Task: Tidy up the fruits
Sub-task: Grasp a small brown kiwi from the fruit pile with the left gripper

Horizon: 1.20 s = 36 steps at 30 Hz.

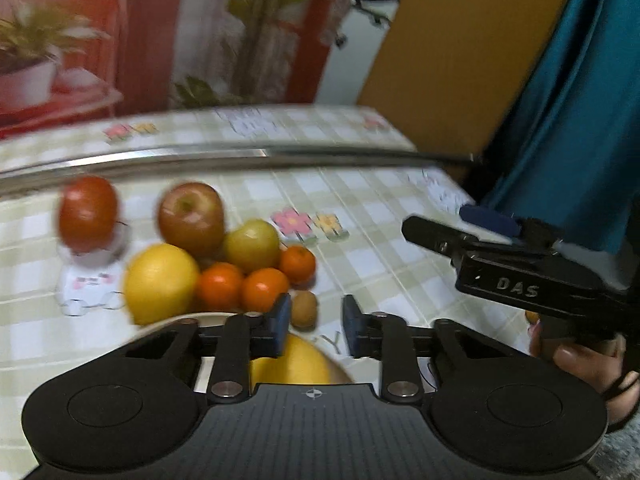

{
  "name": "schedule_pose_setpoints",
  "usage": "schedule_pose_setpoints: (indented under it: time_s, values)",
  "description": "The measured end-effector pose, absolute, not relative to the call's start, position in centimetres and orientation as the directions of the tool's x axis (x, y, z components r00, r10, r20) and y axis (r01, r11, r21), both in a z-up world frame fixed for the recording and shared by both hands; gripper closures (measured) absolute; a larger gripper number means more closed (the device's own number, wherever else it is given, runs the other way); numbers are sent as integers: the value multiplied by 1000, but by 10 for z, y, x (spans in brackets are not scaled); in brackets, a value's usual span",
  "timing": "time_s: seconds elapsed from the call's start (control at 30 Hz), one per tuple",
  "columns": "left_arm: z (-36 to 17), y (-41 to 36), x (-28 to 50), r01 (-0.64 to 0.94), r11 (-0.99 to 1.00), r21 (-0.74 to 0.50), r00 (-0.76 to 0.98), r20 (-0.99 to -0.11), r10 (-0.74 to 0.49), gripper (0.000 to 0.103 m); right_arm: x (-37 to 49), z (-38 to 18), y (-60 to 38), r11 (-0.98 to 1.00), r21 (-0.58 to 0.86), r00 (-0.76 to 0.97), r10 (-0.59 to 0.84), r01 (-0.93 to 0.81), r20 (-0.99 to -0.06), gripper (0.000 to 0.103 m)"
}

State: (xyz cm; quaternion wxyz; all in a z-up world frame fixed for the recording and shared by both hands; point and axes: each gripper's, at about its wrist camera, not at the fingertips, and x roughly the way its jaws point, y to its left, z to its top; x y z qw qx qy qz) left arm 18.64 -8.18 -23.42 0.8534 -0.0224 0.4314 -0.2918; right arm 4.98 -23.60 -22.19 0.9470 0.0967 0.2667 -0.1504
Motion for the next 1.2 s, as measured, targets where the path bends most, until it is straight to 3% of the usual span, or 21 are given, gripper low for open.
schedule_pose_setpoints:
  time_s: [0.4,0.73,0.93,1.2]
  values:
    - [-266,-115,214,488,849,-200,411,-806,-426,78,41,-240,-259,915,174,806,-216,365,-552,21]
    - [-271,-140,212,555,831,-35,438,-837,-328,75,39,-250,-270,899,226,808,-199,376,-554,21]
    - [-269,-142,210,560,828,-25,444,-834,-326,77,36,-252,-273,890,239,807,-202,387,-555,21]
    - [-246,-119,202,525,843,-117,476,-781,-405,77,33,-253,-275,888,245,807,-200,389,-556,21]
